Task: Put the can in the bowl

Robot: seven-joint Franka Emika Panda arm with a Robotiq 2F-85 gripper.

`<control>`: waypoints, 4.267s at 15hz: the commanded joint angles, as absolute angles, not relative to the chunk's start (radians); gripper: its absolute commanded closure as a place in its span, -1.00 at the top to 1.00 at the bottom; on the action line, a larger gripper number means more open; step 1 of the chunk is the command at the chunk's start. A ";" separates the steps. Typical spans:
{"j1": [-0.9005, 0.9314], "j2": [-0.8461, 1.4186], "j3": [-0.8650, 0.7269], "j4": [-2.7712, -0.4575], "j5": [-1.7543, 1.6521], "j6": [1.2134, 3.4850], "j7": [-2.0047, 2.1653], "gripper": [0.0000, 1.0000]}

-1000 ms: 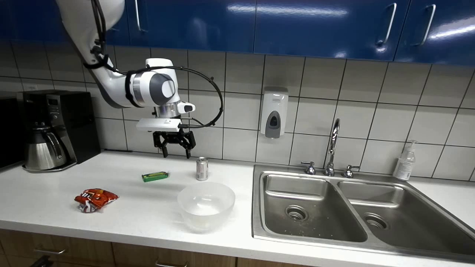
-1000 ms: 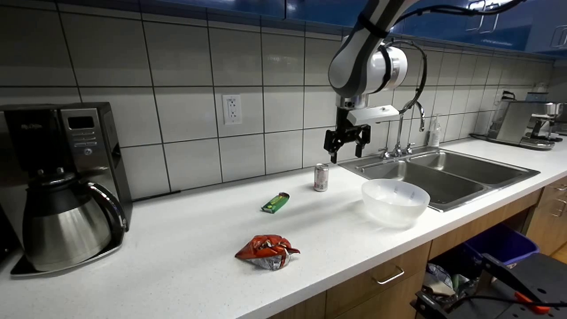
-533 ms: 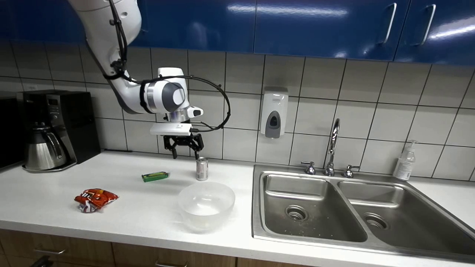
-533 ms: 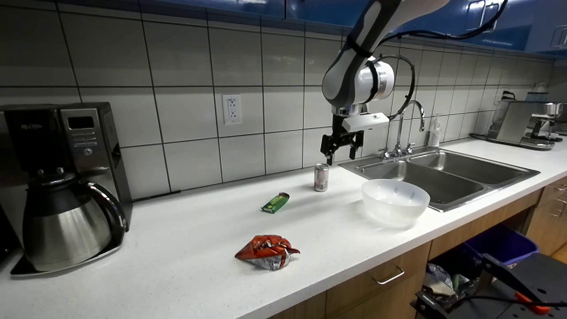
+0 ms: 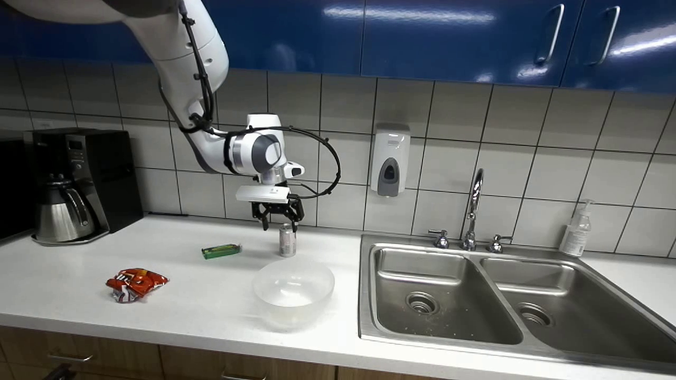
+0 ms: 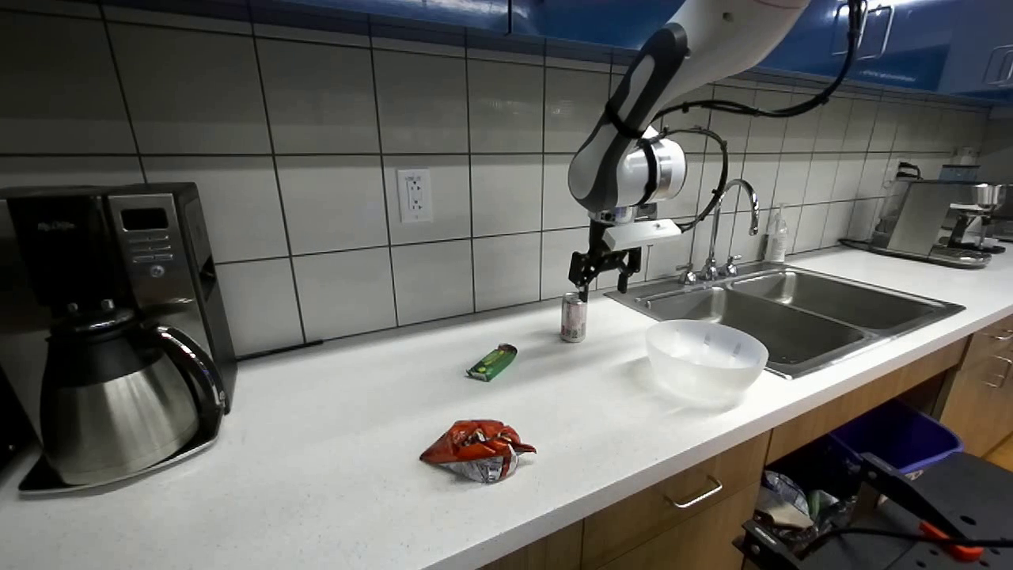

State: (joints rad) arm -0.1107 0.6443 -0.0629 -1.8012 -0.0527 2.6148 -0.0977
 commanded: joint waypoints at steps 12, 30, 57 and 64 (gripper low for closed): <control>-0.131 0.956 -0.027 -1.251 0.023 2.313 -0.093 1.00; -0.134 1.125 -0.037 -1.018 0.015 2.191 -0.082 1.00; -0.120 0.766 -0.025 -1.464 0.016 2.339 -0.099 -0.24; -0.107 0.559 -0.033 -1.740 0.013 2.440 -0.093 -0.24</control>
